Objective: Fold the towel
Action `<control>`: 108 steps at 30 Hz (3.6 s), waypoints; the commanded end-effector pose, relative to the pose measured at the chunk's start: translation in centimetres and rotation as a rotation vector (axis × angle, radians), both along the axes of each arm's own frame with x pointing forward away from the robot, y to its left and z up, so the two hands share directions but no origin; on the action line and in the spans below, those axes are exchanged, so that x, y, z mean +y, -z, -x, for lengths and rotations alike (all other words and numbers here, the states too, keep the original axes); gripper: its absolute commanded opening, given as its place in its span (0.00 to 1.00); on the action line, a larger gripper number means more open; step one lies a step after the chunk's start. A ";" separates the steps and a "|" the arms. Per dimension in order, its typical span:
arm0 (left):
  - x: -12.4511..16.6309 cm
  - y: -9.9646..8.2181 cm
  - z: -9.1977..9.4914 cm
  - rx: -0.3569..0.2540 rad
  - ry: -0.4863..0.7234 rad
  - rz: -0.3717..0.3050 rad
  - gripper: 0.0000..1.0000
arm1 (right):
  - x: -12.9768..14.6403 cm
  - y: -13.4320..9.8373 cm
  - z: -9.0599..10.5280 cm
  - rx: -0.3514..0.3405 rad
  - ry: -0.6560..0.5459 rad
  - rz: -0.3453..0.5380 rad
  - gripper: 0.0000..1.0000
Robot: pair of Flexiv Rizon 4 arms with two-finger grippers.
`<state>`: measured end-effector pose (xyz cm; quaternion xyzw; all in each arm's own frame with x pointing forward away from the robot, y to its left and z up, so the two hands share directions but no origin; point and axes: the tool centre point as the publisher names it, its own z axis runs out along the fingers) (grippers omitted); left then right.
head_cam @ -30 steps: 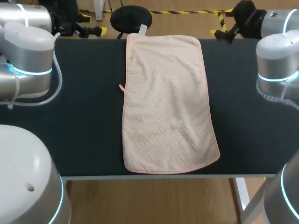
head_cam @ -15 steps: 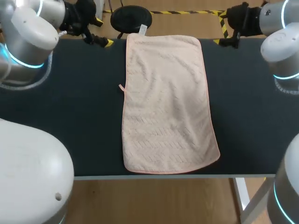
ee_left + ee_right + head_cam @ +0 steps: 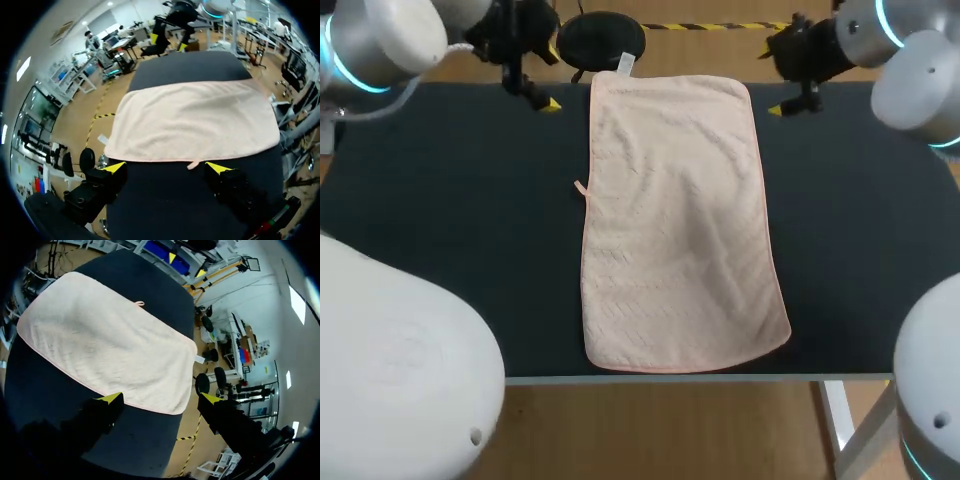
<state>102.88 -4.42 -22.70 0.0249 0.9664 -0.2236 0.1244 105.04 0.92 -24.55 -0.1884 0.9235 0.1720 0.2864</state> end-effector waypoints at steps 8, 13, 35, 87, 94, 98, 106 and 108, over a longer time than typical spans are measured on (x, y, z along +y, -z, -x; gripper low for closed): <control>-2.5 4.5 2.5 0.190 0.274 -0.626 1.00 | 1.2 2.9 3.0 0.263 -0.104 0.708 1.00; -2.8 5.9 3.1 0.134 0.179 -0.547 1.00 | 0.6 4.9 3.8 0.309 0.052 0.686 1.00; -3.5 7.4 2.8 0.075 -0.065 -0.444 1.00 | -1.8 7.2 3.8 0.285 0.343 0.588 1.00; -6.7 18.7 -2.2 0.209 -0.056 -0.307 1.00 | -0.7 17.2 0.9 0.581 0.498 0.329 1.00; -7.0 19.9 -1.5 0.238 -0.055 -0.296 1.00 | -0.7 18.0 1.0 0.597 0.501 0.336 1.00; -7.2 20.5 -1.1 0.250 -0.046 -0.312 1.00 | -0.7 18.6 1.1 0.602 0.497 0.340 1.00; -7.2 21.0 -1.2 0.261 -0.046 -0.316 1.00 | -0.7 20.0 1.1 0.621 0.480 0.341 1.00; -7.2 21.1 -1.2 0.266 -0.047 -0.317 1.00 | -0.8 20.4 1.1 0.627 0.478 0.346 1.00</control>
